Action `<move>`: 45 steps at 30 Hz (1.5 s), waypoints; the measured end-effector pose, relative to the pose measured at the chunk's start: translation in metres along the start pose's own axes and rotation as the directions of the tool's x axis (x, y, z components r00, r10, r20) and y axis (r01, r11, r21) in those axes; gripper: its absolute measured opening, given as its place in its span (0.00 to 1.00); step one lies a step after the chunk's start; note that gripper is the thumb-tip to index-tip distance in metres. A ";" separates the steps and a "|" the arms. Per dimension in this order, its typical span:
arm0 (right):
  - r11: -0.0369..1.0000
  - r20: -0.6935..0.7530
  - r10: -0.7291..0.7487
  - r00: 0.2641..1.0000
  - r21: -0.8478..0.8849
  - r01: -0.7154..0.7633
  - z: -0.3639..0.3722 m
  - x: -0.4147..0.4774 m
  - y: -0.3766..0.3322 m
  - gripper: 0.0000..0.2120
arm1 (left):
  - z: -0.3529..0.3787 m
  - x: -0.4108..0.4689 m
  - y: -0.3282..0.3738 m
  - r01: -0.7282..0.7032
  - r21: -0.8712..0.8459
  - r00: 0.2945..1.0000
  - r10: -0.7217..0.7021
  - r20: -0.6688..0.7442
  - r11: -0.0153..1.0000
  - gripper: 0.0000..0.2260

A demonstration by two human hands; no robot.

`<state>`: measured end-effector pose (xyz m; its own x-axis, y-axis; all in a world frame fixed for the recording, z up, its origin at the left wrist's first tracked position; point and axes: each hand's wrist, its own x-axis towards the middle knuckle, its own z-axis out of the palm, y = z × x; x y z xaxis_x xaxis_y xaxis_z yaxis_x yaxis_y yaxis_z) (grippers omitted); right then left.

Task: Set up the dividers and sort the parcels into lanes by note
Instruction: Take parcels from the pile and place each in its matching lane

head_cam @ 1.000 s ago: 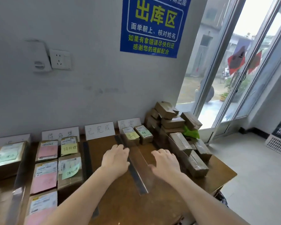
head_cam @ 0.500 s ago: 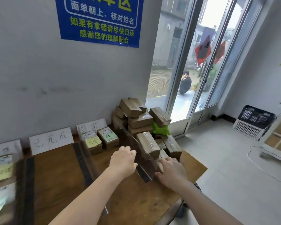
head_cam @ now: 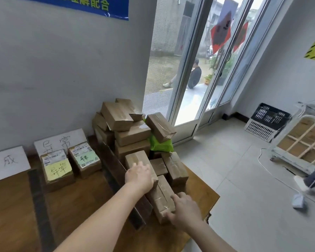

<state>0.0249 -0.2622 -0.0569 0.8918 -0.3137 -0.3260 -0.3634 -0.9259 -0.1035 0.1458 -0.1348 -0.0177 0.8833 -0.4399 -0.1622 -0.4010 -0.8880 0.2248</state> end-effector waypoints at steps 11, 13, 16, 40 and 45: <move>0.988 0.016 -0.051 0.999 0.148 0.048 0.034 0.038 0.014 0.40 | 0.035 0.045 0.025 0.293 -0.064 0.956 -0.291 0.037 0.954 0.40; 0.983 -0.017 -0.081 0.997 0.165 0.082 0.033 0.040 0.025 0.38 | 0.039 0.046 0.032 0.323 -0.130 0.946 -0.324 0.017 0.937 0.39; 0.950 -0.057 -0.102 0.993 0.290 0.114 0.032 0.042 0.047 0.39 | 0.039 0.045 0.045 0.351 -0.268 0.927 -0.374 -0.039 0.897 0.37; 0.113 0.331 0.066 0.941 0.935 -0.336 0.043 0.044 0.166 0.30 | 0.123 -0.072 0.149 0.269 -0.828 0.697 -0.494 0.520 -0.492 0.29; 0.262 0.270 -0.007 0.963 0.930 -0.259 0.045 0.038 0.170 0.46 | 0.127 -0.074 0.157 0.285 -0.874 0.659 -0.582 0.477 -0.393 0.30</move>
<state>-0.0150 -0.4221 -0.1291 0.7887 -0.2383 -0.5667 -0.5762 0.0348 -0.8166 -0.0131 -0.2582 -0.0923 0.6993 0.1633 -0.6959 0.6221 0.3404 0.7051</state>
